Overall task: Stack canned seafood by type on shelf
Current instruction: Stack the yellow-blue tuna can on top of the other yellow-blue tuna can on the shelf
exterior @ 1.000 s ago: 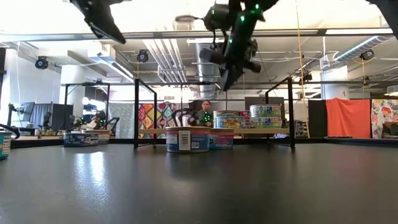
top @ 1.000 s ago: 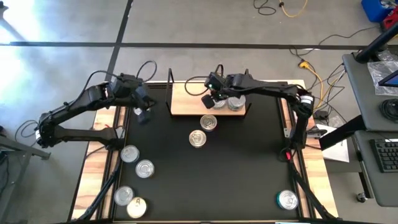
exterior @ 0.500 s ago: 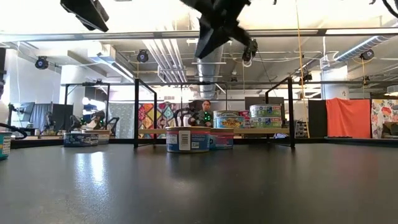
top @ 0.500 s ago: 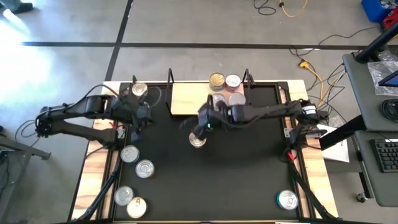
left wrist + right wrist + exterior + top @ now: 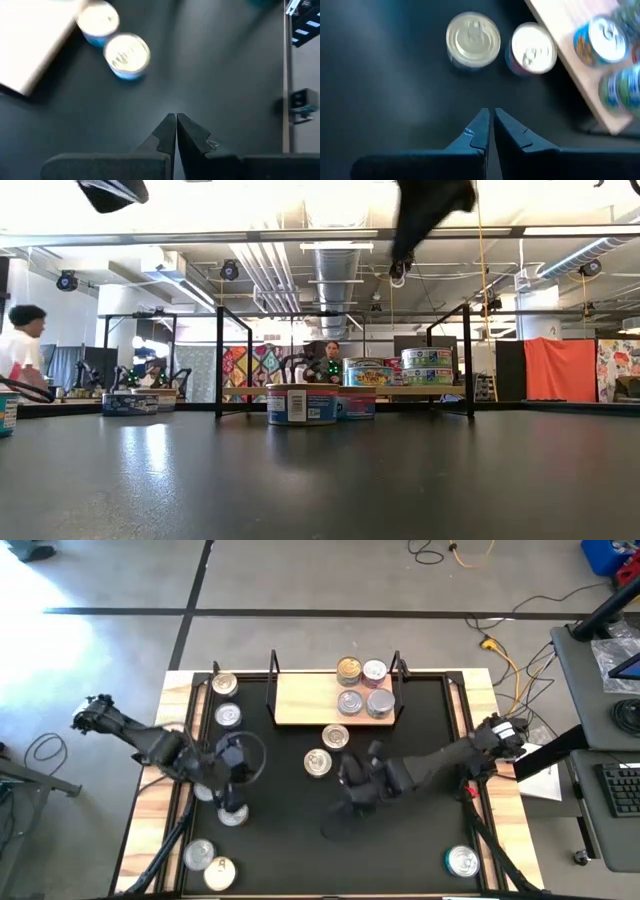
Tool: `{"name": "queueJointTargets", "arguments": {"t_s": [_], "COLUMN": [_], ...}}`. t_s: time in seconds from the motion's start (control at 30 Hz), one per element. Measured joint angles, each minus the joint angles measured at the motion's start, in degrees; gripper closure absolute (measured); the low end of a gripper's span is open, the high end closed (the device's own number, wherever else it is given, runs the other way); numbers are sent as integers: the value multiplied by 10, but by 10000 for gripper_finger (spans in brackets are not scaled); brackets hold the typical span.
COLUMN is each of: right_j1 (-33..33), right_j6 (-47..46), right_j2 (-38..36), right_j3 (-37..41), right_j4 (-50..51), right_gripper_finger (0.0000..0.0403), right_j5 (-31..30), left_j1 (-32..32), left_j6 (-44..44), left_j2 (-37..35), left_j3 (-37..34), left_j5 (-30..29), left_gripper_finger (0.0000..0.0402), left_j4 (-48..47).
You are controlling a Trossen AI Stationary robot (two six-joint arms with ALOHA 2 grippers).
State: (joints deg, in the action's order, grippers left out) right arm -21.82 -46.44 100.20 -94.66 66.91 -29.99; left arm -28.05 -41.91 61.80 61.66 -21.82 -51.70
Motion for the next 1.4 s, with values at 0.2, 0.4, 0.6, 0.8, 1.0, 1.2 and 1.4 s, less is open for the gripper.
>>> {"name": "queueJointTargets", "arguments": {"t_s": [0.2, 0.4, 0.6, 0.8, 1.0, 1.2, 1.4], "right_j1": [-84, -180, -220, -251, -260, -270, -305], "right_j6": [-132, -270, -341, -364, -364, -309, -283], "right_j2": [4, 26, 70, 108, 117, 117, 117], "right_j3": [28, 29, 30, 30, 30, 34, 73], "right_j4": [-7, -7, 9, 102, 169, 164, 165], "right_gripper_finger": [385, 385, 385, 385, 385, 385, 385], "right_j5": [158, 88, 244, 469, 572, 602, 607], "left_j1": [-98, -167, -214, -246, -281, -327, -347], "left_j6": [-185, -277, -292, -245, -206, -199, -241], "left_j2": [84, 187, 272, 341, 395, 450, 445], "left_j3": [-2, -1, 24, 72, 120, 184, 173], "left_j5": [7, 30, 49, 15, 12, -28, -32], "left_gripper_finger": [402, 402, 402, 402, 402, 402, 402], "left_j4": [1, 7, 52, 49, 48, 52, 35]}}
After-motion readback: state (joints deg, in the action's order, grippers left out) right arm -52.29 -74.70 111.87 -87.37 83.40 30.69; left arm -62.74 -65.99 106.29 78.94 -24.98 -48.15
